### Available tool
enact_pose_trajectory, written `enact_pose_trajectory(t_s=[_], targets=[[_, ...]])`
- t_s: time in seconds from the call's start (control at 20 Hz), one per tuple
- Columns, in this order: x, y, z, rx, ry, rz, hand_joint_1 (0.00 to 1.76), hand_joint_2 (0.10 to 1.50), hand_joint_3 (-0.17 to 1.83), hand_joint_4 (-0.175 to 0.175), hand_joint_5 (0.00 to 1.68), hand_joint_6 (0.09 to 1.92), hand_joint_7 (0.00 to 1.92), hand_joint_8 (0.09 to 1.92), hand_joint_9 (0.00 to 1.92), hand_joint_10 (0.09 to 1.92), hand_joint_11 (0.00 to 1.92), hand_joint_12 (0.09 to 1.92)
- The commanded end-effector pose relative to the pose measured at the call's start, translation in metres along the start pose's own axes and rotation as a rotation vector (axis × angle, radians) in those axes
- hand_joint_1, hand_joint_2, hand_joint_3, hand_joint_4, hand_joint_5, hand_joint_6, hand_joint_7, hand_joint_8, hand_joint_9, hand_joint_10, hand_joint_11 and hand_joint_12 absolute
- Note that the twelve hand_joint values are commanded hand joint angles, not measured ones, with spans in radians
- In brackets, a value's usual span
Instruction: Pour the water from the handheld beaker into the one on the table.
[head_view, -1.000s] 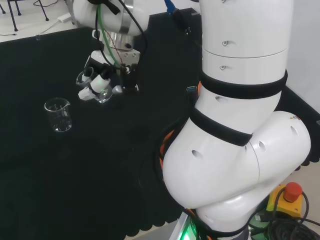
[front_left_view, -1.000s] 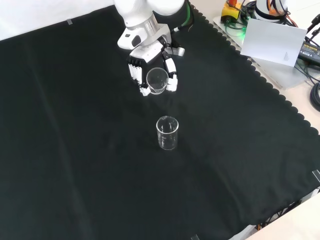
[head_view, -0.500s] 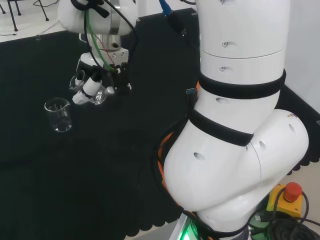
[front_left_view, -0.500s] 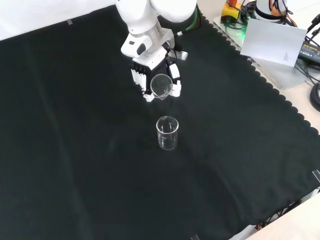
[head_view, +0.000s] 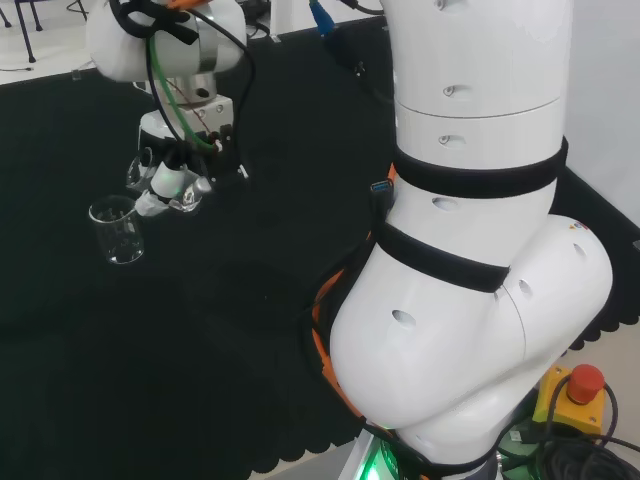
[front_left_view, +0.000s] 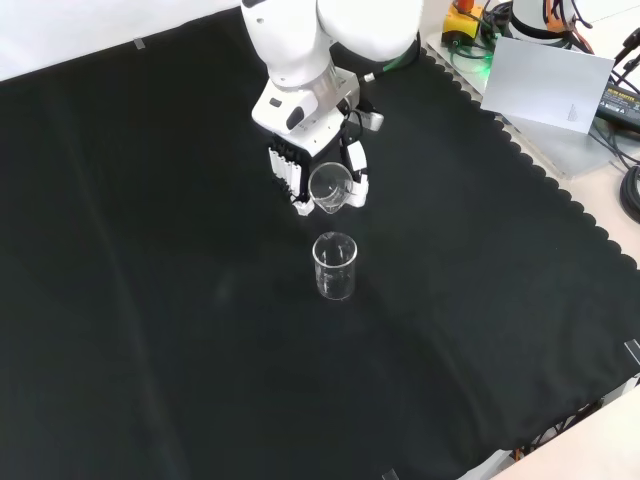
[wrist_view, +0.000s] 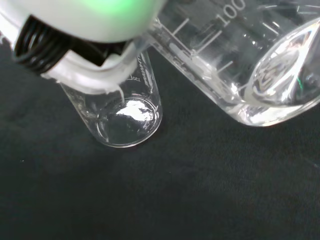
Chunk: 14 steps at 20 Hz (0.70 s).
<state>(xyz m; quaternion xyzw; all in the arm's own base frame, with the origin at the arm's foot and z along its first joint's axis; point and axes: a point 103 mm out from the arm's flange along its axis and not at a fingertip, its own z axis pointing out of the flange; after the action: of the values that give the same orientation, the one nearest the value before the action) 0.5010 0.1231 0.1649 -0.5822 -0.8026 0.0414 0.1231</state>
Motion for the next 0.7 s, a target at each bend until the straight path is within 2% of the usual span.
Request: enact_pose_trajectory(t_s=[0.05,0.25,0.7], targets=[[0.014,0.013,-0.005,0.033,-0.09,0.017,1.19,0.6,0.65,0.016,1.46,0.31,1.73,0.09,1.59,0.09,1.37,0.74],[0.019,0.019,-0.005,0.052,-0.141,0.027,1.19,0.6,0.65,0.016,1.46,0.31,1.73,0.09,1.59,0.09,1.37,0.74],[0.03,0.025,0.0,0.076,-0.206,0.063,1.19,0.6,0.65,0.017,1.47,0.31,1.73,0.09,1.59,0.09,1.37,0.74]])
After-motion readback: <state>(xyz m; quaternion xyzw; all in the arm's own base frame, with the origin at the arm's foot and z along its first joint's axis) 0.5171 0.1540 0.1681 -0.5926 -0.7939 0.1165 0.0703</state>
